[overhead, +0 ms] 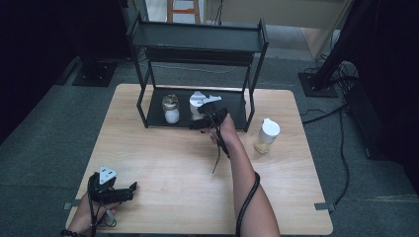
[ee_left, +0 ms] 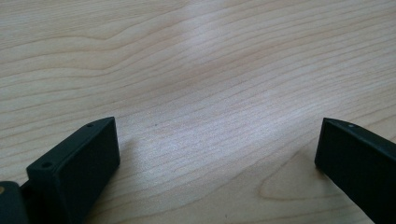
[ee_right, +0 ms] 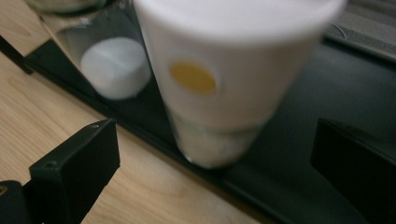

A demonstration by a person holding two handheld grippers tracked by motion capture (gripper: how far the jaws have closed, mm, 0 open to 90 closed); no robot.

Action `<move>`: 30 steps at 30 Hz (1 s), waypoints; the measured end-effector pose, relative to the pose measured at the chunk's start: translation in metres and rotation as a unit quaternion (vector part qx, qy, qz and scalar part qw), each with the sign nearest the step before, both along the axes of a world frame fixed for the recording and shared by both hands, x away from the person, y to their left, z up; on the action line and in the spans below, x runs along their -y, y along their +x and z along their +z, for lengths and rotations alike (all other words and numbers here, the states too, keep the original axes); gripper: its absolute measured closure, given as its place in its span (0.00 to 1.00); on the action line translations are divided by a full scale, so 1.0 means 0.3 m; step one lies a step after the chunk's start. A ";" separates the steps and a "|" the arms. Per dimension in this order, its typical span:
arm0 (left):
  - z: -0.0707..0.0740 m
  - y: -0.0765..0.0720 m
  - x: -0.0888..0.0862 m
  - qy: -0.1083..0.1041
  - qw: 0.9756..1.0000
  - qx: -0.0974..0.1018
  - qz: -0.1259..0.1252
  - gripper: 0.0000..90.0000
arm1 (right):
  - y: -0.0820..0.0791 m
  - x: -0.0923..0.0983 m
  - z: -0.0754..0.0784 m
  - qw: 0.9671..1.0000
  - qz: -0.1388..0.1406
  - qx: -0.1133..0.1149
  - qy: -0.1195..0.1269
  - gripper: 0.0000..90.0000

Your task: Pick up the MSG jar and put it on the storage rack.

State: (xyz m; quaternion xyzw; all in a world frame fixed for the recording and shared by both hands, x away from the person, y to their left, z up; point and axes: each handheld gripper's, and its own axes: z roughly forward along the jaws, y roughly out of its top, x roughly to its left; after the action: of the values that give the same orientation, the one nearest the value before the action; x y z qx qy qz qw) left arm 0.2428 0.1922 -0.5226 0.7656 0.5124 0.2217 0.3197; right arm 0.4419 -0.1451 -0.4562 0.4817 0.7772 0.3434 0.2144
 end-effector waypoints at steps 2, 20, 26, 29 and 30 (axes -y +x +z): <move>0.000 0.000 0.000 0.000 1.000 0.000 0.000 0.00 | -0.017 0.012 -0.024 1.000 0.002 -0.004 0.000 0.01; 0.000 0.000 0.000 0.000 1.000 0.000 0.001 0.00 | -0.113 0.045 -0.155 1.000 0.012 -0.007 0.004 0.01; 0.000 0.000 0.000 0.000 1.000 0.000 0.001 0.00 | -0.122 0.056 -0.170 1.000 0.009 -0.011 0.004 0.01; 0.000 0.000 0.000 0.000 1.000 0.000 0.001 0.00 | -0.127 0.061 -0.181 1.000 0.010 -0.014 0.002 0.02; 0.000 0.000 0.000 0.000 1.000 0.000 0.001 0.00 | -0.128 0.063 -0.184 1.000 0.010 -0.014 0.003 0.02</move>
State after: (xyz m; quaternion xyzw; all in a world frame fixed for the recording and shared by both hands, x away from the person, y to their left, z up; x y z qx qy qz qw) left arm 0.2428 0.1920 -0.5226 0.7654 0.5128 0.2218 0.3193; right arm 0.4035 -0.1639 -0.5114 0.4791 0.7841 0.3410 0.1985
